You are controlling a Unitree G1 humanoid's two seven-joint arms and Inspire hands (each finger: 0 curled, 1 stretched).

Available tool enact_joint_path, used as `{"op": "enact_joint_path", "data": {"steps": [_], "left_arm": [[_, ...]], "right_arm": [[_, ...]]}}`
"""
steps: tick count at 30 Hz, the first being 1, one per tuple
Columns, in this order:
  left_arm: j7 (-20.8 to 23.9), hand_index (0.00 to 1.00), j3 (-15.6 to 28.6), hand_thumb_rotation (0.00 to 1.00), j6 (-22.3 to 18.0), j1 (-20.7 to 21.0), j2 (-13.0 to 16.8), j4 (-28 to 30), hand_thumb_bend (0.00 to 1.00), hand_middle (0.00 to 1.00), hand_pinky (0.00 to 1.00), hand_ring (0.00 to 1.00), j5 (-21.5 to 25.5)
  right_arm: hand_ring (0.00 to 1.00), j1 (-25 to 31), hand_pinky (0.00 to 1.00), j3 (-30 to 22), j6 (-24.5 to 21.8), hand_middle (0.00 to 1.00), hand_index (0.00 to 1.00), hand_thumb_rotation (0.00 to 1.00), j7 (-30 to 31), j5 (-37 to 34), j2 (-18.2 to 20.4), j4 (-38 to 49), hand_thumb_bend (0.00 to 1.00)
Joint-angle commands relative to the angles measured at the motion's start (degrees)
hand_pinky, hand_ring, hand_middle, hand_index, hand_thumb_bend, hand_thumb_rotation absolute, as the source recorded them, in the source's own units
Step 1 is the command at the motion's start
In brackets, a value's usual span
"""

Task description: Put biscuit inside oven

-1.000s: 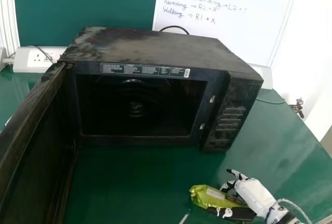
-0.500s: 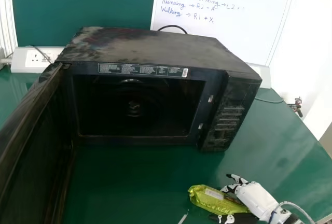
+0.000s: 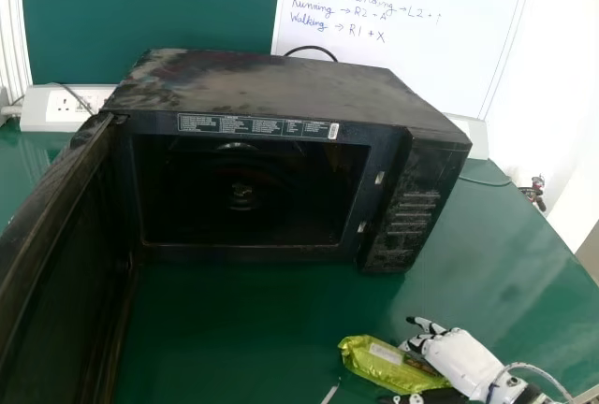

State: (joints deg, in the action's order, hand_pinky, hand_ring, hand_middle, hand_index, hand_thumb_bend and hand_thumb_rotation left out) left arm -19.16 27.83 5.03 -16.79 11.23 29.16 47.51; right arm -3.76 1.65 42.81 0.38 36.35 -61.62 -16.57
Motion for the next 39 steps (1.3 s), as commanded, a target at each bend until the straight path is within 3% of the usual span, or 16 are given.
{"op": "enact_joint_path", "data": {"steps": [1,11,18,19,20,22,26,39], "left_arm": [[0.09,0.99,-0.04,0.88,-0.08,-0.77,-0.05,0.89,0.88,0.98,1.0,1.0,0.28],[-0.35,1.0,-0.09,0.88,-0.3,-1.35,-0.12,1.37,0.88,0.99,1.0,1.0,0.49],[0.16,1.0,-0.43,0.87,-0.27,-2.03,-0.5,2.25,0.88,0.99,1.0,1.0,0.06],[0.28,1.0,-0.48,0.87,-0.21,-2.16,-0.58,2.43,0.89,0.98,1.0,0.99,0.09],[0.22,1.0,-0.48,0.87,-0.17,-2.27,-0.63,2.52,0.89,0.98,1.0,0.99,0.25],[0.22,1.0,-0.44,0.87,-0.08,-2.48,-0.66,2.66,0.89,0.98,1.0,0.99,0.39],[0.08,0.99,-0.32,0.86,-0.02,-2.59,-0.57,2.76,0.88,0.98,1.0,0.99,0.68],[0.41,0.99,-0.63,0.87,0.04,-3.18,-0.71,3.59,0.88,0.98,1.0,0.99,0.78]], "right_arm": [[0.61,1.43,0.46,2.09,1.17,0.66,0.66,0.27,0.97,2.9,-0.54,-0.67,1.0],[0.58,0.35,0.44,2.8,1.91,0.63,0.63,0.24,-0.98,3.89,0.12,-1.01,1.0],[0.44,-0.12,0.35,3.17,2.27,0.52,0.53,0.11,-1.44,1.74,1.52,-2.13,1.0],[0.43,-0.17,0.34,3.27,2.31,0.51,0.5,0.13,-1.03,1.11,1.67,-2.29,0.72],[0.42,-0.29,0.33,3.45,2.35,0.5,0.49,0.13,-0.66,0.63,1.74,-2.49,0.63],[0.41,-0.61,0.33,3.87,2.52,0.49,0.49,0.13,-0.36,0.19,1.82,-2.93,0.55],[0.4,-1.14,0.33,4.27,2.96,0.46,0.49,0.01,-0.33,-0.86,1.98,-3.48,0.53],[0.29,-1.77,0.21,3.91,3.67,0.4,0.49,0.0,-1.14,-1.13,2.0,-3.21,0.53]]}}
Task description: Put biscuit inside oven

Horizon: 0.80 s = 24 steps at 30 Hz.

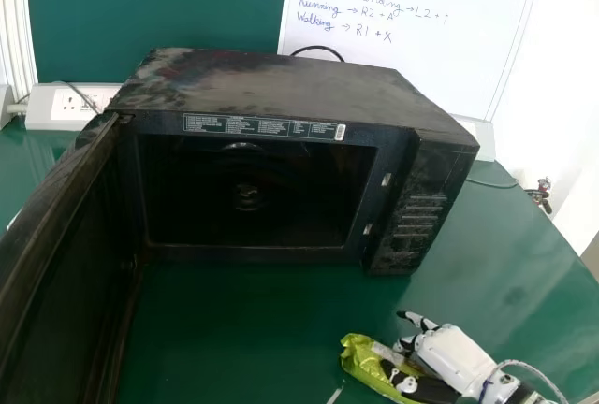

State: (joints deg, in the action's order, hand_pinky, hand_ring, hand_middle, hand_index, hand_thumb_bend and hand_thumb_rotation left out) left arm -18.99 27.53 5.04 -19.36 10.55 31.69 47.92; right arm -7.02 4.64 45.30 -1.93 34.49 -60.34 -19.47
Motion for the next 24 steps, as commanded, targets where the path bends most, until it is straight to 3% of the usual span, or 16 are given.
{"op": "enact_joint_path", "data": {"steps": [1,8,17,19,20,21,22,24], "left_arm": [[0.37,0.99,-0.38,0.87,0.11,-0.66,-0.05,1.22,0.88,0.98,1.0,0.99,0.38],[-0.07,1.0,-0.27,0.87,-0.08,-0.55,0.0,1.04,0.88,0.98,1.0,1.0,0.7],[0.19,1.0,-0.19,0.87,0.04,-0.49,0.15,1.15,0.88,0.98,1.0,1.0,0.71],[0.1,1.0,-0.24,0.88,-0.02,-0.42,0.1,1.11,0.88,0.98,1.0,1.0,0.79],[0.03,1.0,-0.23,0.87,-0.03,-0.38,0.1,1.05,0.88,0.98,1.0,1.0,0.89],[0.12,1.0,-0.24,0.87,0.02,-0.36,0.09,1.08,0.88,0.98,1.0,1.0,0.92],[0.1,1.0,-0.23,0.87,0.03,-0.38,0.08,1.12,0.88,0.98,1.0,0.99,0.97],[0.34,1.0,-0.25,0.87,0.09,-0.48,0.03,1.29,0.88,0.98,1.0,1.0,0.89]], "right_arm": [[0.28,1.44,0.21,0.9,1.41,0.39,0.49,0.0,0.89,0.91,0.7,-0.45,0.53],[0.28,1.28,0.22,0.87,1.7,0.39,0.49,0.0,1.45,0.8,0.53,-0.61,0.53],[0.38,1.39,0.3,0.95,0.53,0.44,0.52,0.01,5.16,1.34,-1.16,1.74,0.53],[0.39,1.39,0.31,1.01,0.44,0.47,0.5,0.12,5.92,1.29,-1.39,2.13,0.53],[0.4,1.46,0.32,1.06,-0.07,0.49,0.52,0.14,6.77,1.04,-1.48,2.56,0.76],[0.42,1.45,0.33,1.12,-0.48,0.5,0.54,0.16,7.3,1.08,-1.51,2.86,0.88],[0.43,1.45,0.34,1.12,-0.78,0.51,0.55,0.18,7.66,1.16,-1.49,3.11,0.95],[0.45,1.2,0.35,1.2,-0.79,0.52,0.56,0.19,7.52,1.76,-1.31,3.08,0.99]]}}
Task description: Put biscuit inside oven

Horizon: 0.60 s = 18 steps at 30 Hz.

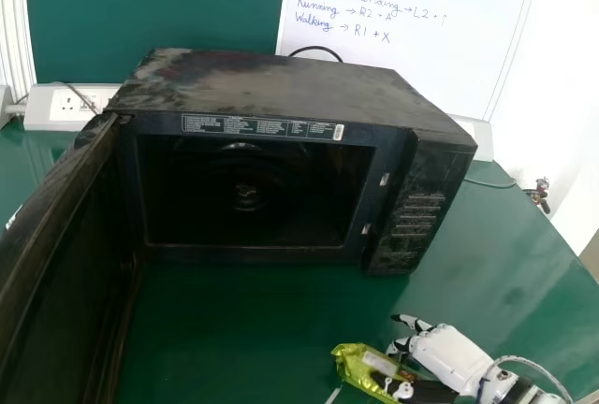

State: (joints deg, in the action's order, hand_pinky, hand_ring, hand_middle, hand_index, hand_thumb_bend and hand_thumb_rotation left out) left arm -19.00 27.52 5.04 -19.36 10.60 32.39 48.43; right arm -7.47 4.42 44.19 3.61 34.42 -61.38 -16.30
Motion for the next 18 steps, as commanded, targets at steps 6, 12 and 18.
{"op": "enact_joint_path", "data": {"steps": [6,12,18], "left_arm": [[1.38,0.99,-0.56,0.87,0.2,-0.65,-0.15,1.19,0.89,0.98,1.0,0.99,-0.11],[1.22,1.0,-0.77,0.88,0.18,-0.38,-0.03,0.95,0.88,0.98,1.0,0.99,0.01],[1.43,0.99,-0.85,0.87,0.18,-0.35,-0.11,1.07,0.88,0.98,1.0,0.99,0.08]], "right_arm": [[0.45,0.87,0.35,1.55,0.87,0.53,0.57,0.2,1.24,2.37,0.16,-0.9,1.0],[0.48,0.68,0.38,1.4,1.19,0.55,0.58,0.23,1.25,1.75,0.26,-1.24,1.0],[0.5,0.78,0.39,1.06,1.73,0.59,0.6,0.26,-0.67,2.74,0.37,-1.6,1.0]]}}
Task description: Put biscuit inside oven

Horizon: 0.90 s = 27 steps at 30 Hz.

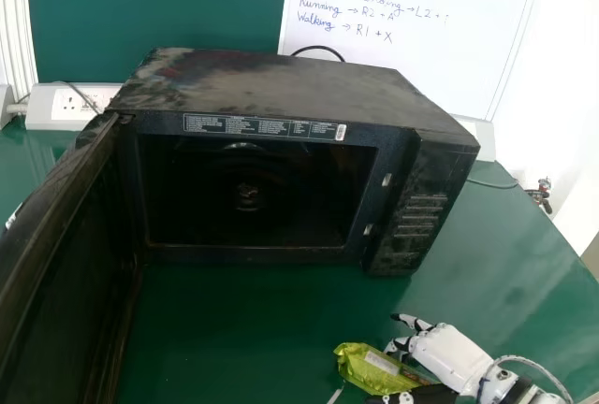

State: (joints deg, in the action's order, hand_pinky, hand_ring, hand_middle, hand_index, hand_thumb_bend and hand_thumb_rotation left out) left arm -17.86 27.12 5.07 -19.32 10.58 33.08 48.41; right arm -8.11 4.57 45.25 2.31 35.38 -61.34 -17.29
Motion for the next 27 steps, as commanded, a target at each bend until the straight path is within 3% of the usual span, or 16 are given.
{"op": "enact_joint_path", "data": {"steps": [1,27], "left_arm": [[0.28,0.99,-0.44,0.87,0.14,-0.4,-0.07,0.37,0.88,0.98,1.0,0.99,0.12],[-0.21,0.99,-0.03,0.86,-0.12,-1.13,0.08,0.86,0.88,0.98,1.0,0.99,0.65]], "right_arm": [[0.5,1.5,0.39,0.9,0.56,0.59,0.61,0.27,0.55,2.02,0.22,-0.41,1.0],[0.52,1.67,0.39,3.03,-0.62,0.6,0.57,0.26,-3.14,12.64,-2.21,2.45,1.0]]}}
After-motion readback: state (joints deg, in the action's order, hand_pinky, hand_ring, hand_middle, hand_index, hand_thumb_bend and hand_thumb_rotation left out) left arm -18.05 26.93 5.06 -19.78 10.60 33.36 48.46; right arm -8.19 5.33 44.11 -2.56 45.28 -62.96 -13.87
